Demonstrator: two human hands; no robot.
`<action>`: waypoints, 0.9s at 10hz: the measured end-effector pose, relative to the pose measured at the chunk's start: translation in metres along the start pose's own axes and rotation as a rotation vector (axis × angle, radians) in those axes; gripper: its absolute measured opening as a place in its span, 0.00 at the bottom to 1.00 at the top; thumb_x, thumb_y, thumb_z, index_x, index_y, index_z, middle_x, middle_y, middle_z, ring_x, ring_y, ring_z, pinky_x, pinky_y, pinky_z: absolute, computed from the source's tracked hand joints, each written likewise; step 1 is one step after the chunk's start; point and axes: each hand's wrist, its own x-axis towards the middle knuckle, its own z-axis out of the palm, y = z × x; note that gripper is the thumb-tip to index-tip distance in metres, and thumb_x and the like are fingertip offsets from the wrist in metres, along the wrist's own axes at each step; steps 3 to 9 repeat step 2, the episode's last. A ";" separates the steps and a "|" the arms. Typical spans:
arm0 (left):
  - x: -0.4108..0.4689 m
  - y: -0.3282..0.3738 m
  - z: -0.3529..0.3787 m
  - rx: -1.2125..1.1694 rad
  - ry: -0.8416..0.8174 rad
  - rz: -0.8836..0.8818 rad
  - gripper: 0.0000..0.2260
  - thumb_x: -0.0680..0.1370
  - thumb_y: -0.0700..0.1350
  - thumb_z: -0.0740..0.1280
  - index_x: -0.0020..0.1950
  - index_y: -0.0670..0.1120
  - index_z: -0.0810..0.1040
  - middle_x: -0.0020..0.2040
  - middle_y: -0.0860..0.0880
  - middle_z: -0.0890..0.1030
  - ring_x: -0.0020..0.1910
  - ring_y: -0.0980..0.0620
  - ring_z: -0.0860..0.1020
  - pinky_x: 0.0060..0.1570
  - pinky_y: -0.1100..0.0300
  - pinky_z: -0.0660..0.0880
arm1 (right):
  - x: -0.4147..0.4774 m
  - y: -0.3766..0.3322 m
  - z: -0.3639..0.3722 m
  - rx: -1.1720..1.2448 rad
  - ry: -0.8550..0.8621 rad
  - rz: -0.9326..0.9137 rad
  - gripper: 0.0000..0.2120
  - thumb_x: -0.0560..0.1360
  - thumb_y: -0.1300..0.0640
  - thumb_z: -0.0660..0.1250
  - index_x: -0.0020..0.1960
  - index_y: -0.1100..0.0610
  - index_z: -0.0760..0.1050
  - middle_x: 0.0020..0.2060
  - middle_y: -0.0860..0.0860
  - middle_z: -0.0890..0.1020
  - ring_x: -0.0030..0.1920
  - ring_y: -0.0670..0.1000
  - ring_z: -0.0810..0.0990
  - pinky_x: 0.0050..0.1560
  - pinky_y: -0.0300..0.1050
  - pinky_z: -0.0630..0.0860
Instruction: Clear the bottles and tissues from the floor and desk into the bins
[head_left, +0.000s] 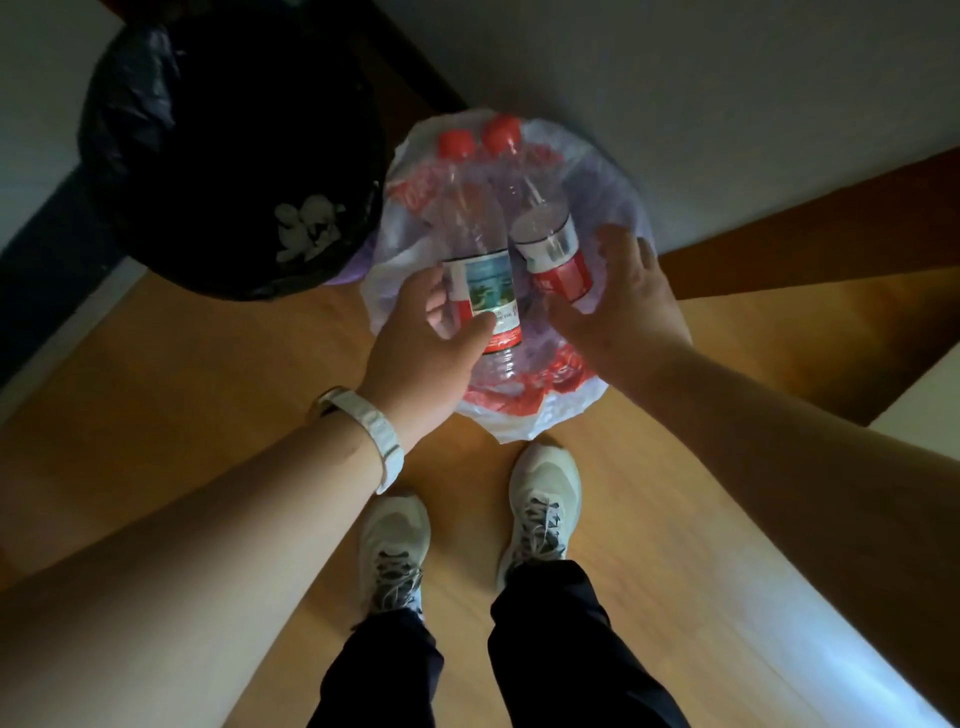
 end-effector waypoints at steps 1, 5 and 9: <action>-0.022 0.011 -0.016 0.206 -0.041 0.136 0.19 0.78 0.49 0.68 0.67 0.55 0.68 0.51 0.71 0.71 0.46 0.83 0.68 0.42 0.84 0.63 | -0.015 -0.005 -0.011 -0.053 -0.016 -0.064 0.29 0.74 0.45 0.67 0.70 0.52 0.62 0.65 0.53 0.69 0.62 0.57 0.71 0.58 0.57 0.73; -0.045 0.038 -0.037 0.338 -0.045 0.226 0.20 0.78 0.47 0.68 0.69 0.52 0.69 0.53 0.69 0.67 0.48 0.75 0.68 0.43 0.85 0.61 | -0.037 -0.015 -0.031 -0.153 -0.015 -0.172 0.24 0.75 0.46 0.64 0.67 0.53 0.65 0.63 0.53 0.71 0.62 0.57 0.71 0.58 0.56 0.72; -0.045 0.038 -0.037 0.338 -0.045 0.226 0.20 0.78 0.47 0.68 0.69 0.52 0.69 0.53 0.69 0.67 0.48 0.75 0.68 0.43 0.85 0.61 | -0.037 -0.015 -0.031 -0.153 -0.015 -0.172 0.24 0.75 0.46 0.64 0.67 0.53 0.65 0.63 0.53 0.71 0.62 0.57 0.71 0.58 0.56 0.72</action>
